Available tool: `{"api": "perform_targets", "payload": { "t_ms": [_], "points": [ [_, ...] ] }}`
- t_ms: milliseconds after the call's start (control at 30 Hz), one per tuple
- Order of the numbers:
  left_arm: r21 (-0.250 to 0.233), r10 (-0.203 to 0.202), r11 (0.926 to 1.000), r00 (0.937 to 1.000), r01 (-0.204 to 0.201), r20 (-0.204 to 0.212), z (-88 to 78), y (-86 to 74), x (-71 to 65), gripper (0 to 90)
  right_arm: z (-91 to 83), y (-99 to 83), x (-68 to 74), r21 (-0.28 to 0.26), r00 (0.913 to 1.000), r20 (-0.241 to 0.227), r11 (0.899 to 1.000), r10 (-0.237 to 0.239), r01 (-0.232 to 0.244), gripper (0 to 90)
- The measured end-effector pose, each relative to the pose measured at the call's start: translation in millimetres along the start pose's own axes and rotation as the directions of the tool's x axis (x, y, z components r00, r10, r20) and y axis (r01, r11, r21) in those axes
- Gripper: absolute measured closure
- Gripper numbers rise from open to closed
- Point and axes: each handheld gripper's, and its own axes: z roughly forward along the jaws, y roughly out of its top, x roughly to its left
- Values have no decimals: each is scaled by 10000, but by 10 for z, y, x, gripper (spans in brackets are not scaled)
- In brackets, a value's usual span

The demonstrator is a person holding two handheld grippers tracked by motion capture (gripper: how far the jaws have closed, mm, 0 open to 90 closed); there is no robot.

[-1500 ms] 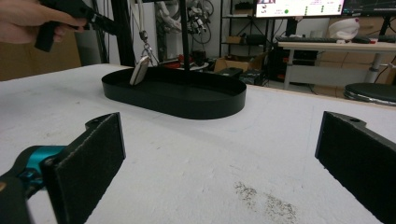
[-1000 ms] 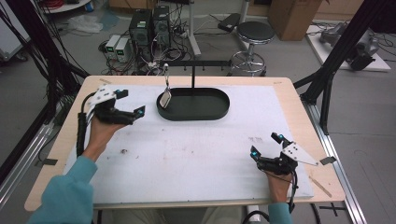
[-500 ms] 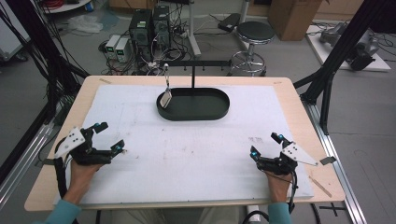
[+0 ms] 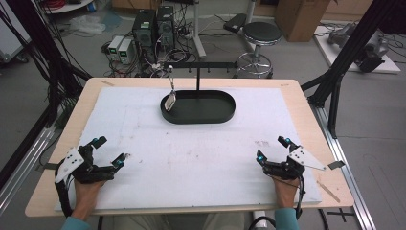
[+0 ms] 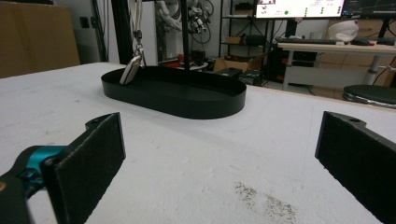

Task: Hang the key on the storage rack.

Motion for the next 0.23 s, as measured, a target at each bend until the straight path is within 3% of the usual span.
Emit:
{"api": "perform_targets", "payload": {
  "t_ms": [233],
  "points": [
    [280,413,9988,9991,-412,-40,31,-1,-41,17,4,1,-11,-34,10000,6,10000,-49,49,9]
  ]
}}
